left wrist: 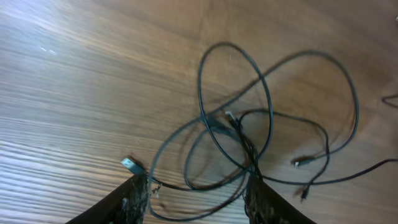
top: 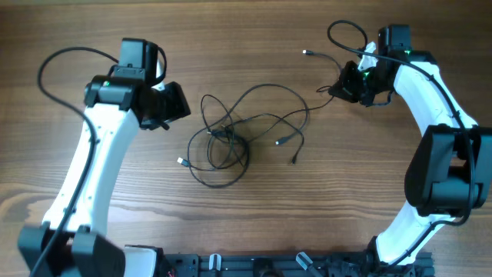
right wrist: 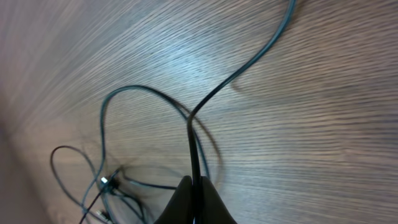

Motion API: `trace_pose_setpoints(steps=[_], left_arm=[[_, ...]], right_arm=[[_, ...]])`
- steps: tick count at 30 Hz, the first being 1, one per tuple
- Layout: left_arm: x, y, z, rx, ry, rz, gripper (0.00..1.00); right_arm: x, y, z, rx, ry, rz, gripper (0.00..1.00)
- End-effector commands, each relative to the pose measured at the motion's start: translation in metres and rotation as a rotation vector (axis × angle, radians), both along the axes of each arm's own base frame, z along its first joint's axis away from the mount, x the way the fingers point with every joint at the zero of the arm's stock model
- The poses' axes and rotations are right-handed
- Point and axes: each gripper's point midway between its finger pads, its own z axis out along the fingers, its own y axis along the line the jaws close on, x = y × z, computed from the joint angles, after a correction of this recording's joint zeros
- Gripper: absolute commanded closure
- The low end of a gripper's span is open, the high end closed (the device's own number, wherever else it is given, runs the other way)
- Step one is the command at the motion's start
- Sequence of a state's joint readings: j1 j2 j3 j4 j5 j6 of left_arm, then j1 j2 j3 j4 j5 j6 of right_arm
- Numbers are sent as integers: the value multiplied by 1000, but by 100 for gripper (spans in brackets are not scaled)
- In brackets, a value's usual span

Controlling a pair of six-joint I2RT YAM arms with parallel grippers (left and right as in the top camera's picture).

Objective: Untangle cables

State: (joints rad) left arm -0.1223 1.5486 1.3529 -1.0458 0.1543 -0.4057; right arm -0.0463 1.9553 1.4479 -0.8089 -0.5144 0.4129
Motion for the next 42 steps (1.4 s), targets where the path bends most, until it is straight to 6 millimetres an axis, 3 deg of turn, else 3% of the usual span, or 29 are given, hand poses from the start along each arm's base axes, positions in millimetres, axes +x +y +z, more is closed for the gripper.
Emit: trace_pose_setpoints(steps=[1, 4, 5, 6, 9, 11, 14, 15, 18, 21, 23, 27, 32, 38, 42], left_arm=[[-1, -19, -21, -72, 81, -39, 50], [-2, -27, -28, -71, 103, -60, 50], [-3, -30, -28, -70, 104, -71, 50], [-3, -33, -28, -70, 102, -79, 49], [-4, -37, -28, -68, 101, -96, 43], [-4, -36, -29, -60, 99, -93, 38], [-1, -31, -29, -28, 86, -83, 33], [1, -29, -29, -17, 79, -79, 32], [5, -29, -29, -15, 63, -78, 10], [7, -29, -28, -16, 54, -78, 0], [7, -29, -28, -16, 54, -78, 0], [7, -29, -28, -16, 55, -78, 0], [7, -29, -28, -17, 55, -78, 0], [7, -29, -28, -16, 55, -78, 0], [7, -29, -28, -17, 55, -78, 0]], right_arm=[[2, -17, -8, -124, -1, -9, 87], [1, -40, -16, -259, 13, -43, 83], [1, -47, -17, -299, 15, -53, 75], [1, -51, -18, -323, 16, -58, 58], [-1, -45, -17, -288, 25, -52, 21], [-8, -26, -14, -174, 49, -21, 14], [-26, 4, -6, -16, 118, 16, 14], [-35, 14, -4, 24, 170, -1, 18], [-54, 33, -4, 42, 306, -70, 23], [-73, 66, -4, 39, 433, -133, 19], [-83, 83, -7, 1, 480, -161, 13], [-104, 114, -16, -132, 541, -270, 19], [-127, 140, -23, -259, 579, -471, 12], [-127, 141, -29, -345, 505, -576, 17], [-133, 151, -53, -275, 532, -563, 18]])
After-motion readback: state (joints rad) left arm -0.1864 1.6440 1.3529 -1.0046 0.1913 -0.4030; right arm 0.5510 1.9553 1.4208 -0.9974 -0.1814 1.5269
